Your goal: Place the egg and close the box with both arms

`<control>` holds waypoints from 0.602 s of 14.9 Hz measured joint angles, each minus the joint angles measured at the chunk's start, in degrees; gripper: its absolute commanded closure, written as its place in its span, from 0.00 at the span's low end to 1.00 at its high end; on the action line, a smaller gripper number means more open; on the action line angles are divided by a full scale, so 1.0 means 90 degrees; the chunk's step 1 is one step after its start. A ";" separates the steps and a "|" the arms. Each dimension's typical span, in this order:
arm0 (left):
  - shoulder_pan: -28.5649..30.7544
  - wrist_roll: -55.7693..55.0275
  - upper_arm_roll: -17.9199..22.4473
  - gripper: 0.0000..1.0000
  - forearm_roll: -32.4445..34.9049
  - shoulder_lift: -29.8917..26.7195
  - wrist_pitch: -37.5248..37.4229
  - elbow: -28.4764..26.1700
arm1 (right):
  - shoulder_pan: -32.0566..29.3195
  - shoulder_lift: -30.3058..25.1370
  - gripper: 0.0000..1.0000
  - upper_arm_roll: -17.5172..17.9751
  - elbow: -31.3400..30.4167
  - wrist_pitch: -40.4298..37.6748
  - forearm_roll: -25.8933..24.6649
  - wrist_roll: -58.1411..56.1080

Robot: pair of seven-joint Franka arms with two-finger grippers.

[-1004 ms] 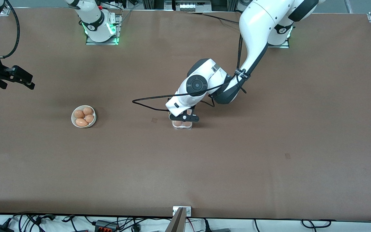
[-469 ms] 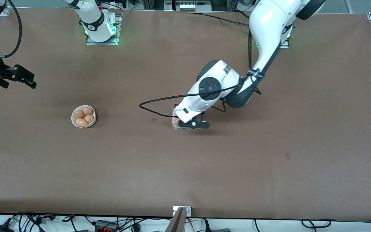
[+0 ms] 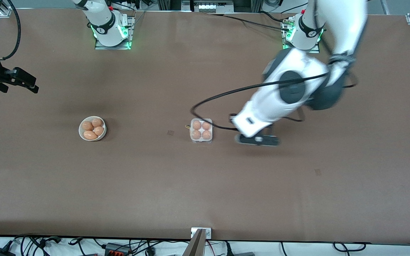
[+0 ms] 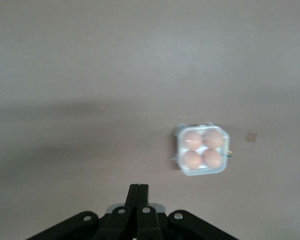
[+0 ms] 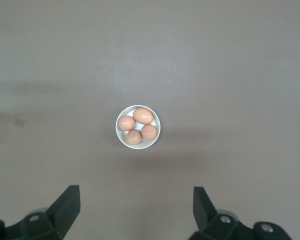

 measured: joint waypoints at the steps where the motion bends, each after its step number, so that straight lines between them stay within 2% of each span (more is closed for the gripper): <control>1: 0.0210 0.0072 0.0006 1.00 0.0002 -0.0180 -0.0163 -0.0004 | 0.0000 0.0000 0.00 0.0007 -0.0015 -0.0006 0.0000 0.0000; 5: 0.0966 0.0255 0.0014 1.00 0.0007 -0.0736 -0.0610 -0.0016 | 0.0005 -0.0001 0.00 0.0031 -0.0036 -0.0022 0.0001 0.0000; 9: 0.1224 0.0306 0.0011 1.00 0.0007 -0.0871 -0.0653 -0.0021 | 0.0002 -0.0028 0.00 0.0029 -0.0035 -0.0024 0.0001 0.0000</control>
